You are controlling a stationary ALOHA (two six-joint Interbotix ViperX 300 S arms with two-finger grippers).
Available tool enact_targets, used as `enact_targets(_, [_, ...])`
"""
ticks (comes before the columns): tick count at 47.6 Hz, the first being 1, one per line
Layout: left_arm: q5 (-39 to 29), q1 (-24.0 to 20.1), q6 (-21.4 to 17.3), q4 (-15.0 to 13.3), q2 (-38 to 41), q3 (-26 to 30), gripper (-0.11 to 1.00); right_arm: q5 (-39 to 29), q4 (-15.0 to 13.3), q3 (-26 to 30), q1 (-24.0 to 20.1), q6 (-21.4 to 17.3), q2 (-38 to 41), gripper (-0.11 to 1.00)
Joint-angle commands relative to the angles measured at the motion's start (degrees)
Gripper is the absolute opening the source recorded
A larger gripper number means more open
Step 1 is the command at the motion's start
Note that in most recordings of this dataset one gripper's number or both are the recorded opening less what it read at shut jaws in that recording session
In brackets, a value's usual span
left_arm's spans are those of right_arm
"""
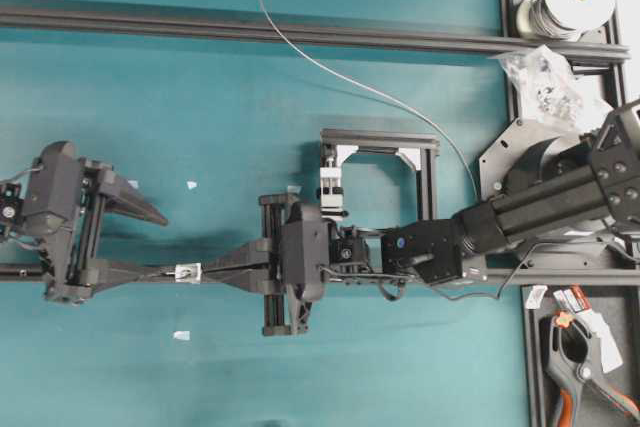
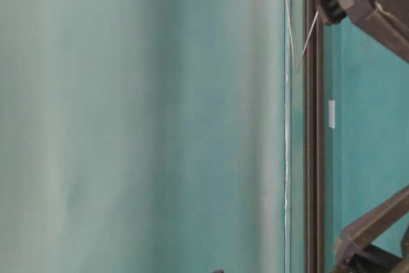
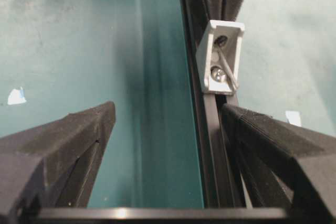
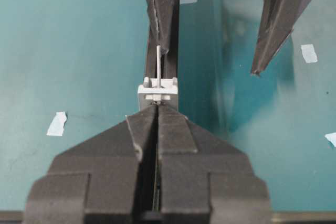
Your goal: Insert the wire through the hole in the metal fitting.
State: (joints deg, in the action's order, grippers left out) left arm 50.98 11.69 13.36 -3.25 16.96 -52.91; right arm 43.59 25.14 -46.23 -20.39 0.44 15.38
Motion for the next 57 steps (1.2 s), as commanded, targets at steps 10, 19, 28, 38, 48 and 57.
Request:
enact_targets(10, [-1.76, 0.35, 2.90, 0.09, -2.81, 1.67, 0.77, 0.26, -0.18, 1.05, 0.44, 0.09, -0.70, -0.01])
enact_targets(19, [-3.25, 1.14, 2.99, 0.09, -3.69, 2.20, 0.77, 0.26, -0.09, 1.05, 0.44, 0.09, -0.70, -0.01])
enact_targets(28, [-4.39, 2.29, 3.08, 0.09, -3.69, 3.43, 0.77, 0.26, -0.09, 1.05, 0.44, 0.09, -0.70, -0.01])
enact_targets(38, [-5.54, 3.16, 3.08, 0.09, -3.69, 4.92, 0.77, 0.18, -0.09, 1.05, 0.44, 0.09, -0.70, -0.01])
enact_targets(48, [-7.21, 3.16, 3.34, 0.09, -3.52, 5.45, 0.76, 0.18, -0.09, 1.05, 0.44, 0.09, -0.70, -0.01])
enact_targets(57, [-7.38, 3.16, 3.34, 0.09, -3.87, 5.45, 0.64, 0.18, -0.18, 1.05, 0.44, 0.09, -0.70, -0.01])
